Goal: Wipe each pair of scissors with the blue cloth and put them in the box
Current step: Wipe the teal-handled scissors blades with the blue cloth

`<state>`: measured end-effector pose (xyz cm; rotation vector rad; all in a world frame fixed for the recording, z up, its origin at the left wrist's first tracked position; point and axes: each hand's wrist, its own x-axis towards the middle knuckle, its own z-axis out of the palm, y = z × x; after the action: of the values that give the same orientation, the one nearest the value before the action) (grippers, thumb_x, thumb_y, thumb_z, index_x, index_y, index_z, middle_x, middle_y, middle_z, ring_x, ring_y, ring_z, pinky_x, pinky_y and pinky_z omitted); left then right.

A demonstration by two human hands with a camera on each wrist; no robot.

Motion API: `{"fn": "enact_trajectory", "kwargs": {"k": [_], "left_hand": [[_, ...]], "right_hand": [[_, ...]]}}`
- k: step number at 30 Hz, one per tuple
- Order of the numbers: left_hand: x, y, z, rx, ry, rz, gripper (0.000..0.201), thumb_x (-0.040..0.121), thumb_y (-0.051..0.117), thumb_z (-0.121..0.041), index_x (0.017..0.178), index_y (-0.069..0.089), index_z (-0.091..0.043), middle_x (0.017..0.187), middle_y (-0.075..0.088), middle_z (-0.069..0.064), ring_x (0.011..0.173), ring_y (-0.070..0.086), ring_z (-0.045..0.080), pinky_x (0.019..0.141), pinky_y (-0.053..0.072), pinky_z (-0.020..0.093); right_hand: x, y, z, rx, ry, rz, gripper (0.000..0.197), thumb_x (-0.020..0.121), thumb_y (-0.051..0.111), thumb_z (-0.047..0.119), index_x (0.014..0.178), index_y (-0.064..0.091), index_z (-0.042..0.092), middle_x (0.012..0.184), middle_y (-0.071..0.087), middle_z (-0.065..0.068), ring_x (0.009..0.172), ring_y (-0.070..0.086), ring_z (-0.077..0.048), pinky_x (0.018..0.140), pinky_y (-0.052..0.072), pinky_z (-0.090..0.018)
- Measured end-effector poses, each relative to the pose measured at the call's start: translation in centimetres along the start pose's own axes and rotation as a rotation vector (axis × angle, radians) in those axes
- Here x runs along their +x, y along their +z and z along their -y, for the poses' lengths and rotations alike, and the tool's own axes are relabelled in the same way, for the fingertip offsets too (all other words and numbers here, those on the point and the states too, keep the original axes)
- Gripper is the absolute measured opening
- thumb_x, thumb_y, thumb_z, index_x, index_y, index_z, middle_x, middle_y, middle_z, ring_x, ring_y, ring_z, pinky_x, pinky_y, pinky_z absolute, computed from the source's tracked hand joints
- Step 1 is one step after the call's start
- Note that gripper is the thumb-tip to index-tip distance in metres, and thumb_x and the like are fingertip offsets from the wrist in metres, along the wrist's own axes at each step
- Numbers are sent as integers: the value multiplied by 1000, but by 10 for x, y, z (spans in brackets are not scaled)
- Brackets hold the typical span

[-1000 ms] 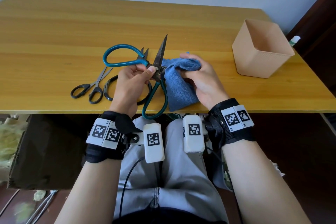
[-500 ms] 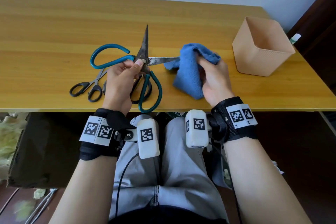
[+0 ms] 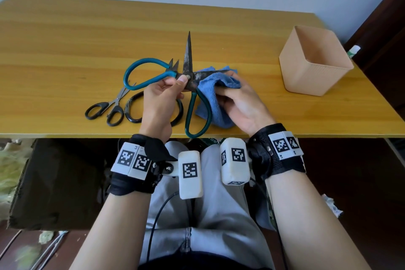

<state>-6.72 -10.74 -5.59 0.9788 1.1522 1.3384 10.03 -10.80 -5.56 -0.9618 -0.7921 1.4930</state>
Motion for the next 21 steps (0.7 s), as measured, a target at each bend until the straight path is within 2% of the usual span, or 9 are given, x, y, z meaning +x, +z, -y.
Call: {"fn": "enact_trajectory", "kwargs": {"k": [3, 5, 6, 9, 11, 15, 18, 21], "left_hand": [[-3, 5, 0, 37, 17, 6, 27, 94, 69, -19, 76, 50, -14, 66, 56, -6, 58, 51, 6, 70, 45, 14], [-5, 8, 0, 55, 26, 20, 27, 94, 69, -20, 75, 51, -15, 68, 57, -7, 57, 52, 6, 75, 44, 20], [-5, 9, 1, 61, 29, 25, 26, 94, 69, -20, 75, 52, -15, 65, 58, -9, 58, 52, 6, 76, 44, 23], [-5, 8, 1, 69, 40, 24, 26, 94, 70, -19, 75, 53, -15, 63, 56, -10, 59, 51, 7, 78, 45, 24], [-4, 8, 1, 69, 56, 19, 26, 93, 71, -18, 75, 52, -14, 65, 56, -9, 59, 51, 6, 73, 46, 19], [-3, 11, 1, 91, 91, 2, 26, 93, 71, -16, 75, 53, -14, 57, 56, -15, 56, 50, 4, 65, 45, 10], [-2, 12, 1, 92, 101, 11, 25, 94, 70, -16, 76, 53, -13, 61, 54, -10, 57, 50, 2, 64, 44, 7], [-1, 10, 2, 82, 89, 27, 25, 95, 68, -17, 76, 52, -13, 56, 55, -15, 58, 51, 1, 64, 43, 5]], "right_hand": [[2, 10, -2, -17, 10, -84, 36, 86, 59, -14, 120, 50, -5, 108, 62, -26, 94, 64, -32, 81, 57, -40], [4, 15, -5, -8, 24, -141, 47, 84, 66, -10, 127, 48, -12, 115, 62, -31, 96, 66, -34, 84, 58, -44], [5, 16, -5, -8, 28, -155, 46, 84, 67, -8, 126, 50, -12, 114, 63, -31, 96, 66, -34, 84, 57, -45], [6, 13, -3, -42, 29, -135, 18, 89, 60, -9, 106, 62, -4, 95, 68, -19, 86, 67, -29, 80, 57, -41], [5, 11, -2, -50, 25, -133, 18, 92, 53, -10, 98, 65, 4, 90, 68, -15, 81, 67, -27, 75, 57, -39], [6, 11, -3, -58, 25, -175, 22, 94, 50, -8, 103, 65, 6, 91, 69, -14, 79, 67, -27, 72, 57, -39], [6, 11, -3, -9, 55, -214, 23, 93, 54, -7, 113, 64, -3, 92, 70, -17, 76, 68, -27, 66, 58, -36], [6, 10, -2, 6, 70, -241, 19, 92, 56, -5, 108, 65, -2, 85, 71, -14, 74, 68, -26, 66, 57, -36]]}}
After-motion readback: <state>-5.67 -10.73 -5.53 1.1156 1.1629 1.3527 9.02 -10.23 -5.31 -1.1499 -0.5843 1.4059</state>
